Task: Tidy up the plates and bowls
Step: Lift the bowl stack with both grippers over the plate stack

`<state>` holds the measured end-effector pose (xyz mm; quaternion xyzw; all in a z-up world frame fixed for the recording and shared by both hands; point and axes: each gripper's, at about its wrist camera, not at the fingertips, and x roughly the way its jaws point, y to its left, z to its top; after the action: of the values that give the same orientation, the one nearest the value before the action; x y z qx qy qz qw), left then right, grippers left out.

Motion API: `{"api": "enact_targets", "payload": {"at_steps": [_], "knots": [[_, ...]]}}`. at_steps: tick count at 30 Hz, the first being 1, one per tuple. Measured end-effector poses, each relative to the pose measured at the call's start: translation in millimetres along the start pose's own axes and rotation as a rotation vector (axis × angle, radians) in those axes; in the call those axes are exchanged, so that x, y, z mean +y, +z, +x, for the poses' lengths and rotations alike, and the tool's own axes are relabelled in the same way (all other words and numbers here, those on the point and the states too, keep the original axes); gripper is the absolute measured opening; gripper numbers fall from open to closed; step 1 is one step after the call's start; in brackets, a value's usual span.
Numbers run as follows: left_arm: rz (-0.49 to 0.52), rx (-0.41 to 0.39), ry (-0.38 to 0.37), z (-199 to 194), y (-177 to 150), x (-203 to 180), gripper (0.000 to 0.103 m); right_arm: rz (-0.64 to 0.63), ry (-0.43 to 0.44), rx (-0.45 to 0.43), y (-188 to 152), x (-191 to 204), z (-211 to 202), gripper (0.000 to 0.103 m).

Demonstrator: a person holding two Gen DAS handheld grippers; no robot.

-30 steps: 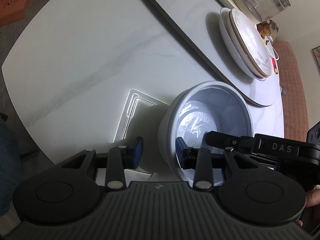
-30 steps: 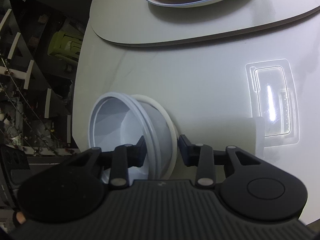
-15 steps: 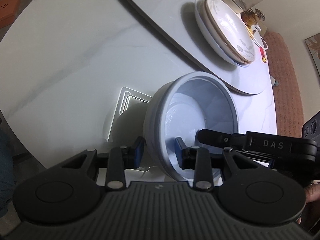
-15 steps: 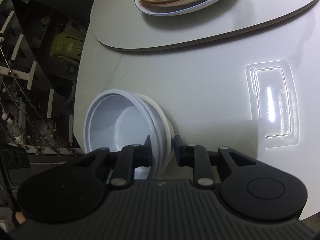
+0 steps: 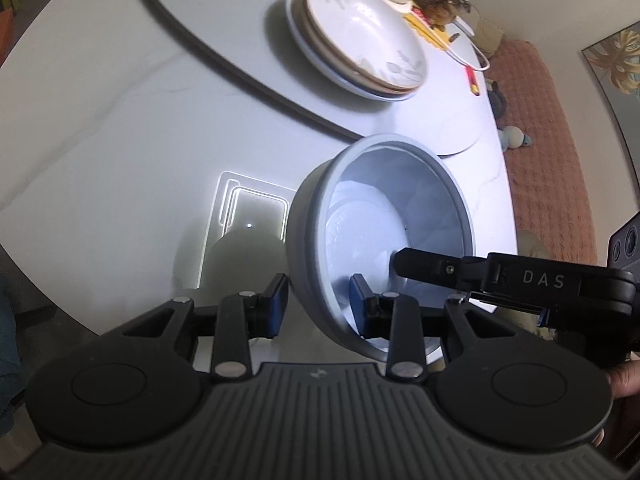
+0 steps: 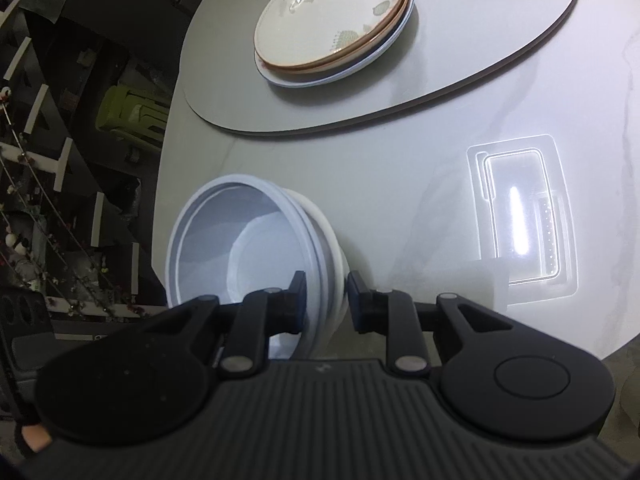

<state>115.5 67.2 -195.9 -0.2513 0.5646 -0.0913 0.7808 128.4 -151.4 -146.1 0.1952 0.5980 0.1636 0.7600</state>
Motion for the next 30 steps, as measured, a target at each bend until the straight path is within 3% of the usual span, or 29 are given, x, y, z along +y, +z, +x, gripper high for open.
{"api": "enact_targets", "payload": {"at_steps": [17,30], "knots": [[0.073,-0.063,0.007,-41,-32,-87,0.039,-0.015,0.026,-0.117,-13,-19,-83,0.025],[0.036,-0.115,0.012,-56,-44,-104,0.039,-0.014,0.054,-0.125,-12,-29,-101,0.025]]}}
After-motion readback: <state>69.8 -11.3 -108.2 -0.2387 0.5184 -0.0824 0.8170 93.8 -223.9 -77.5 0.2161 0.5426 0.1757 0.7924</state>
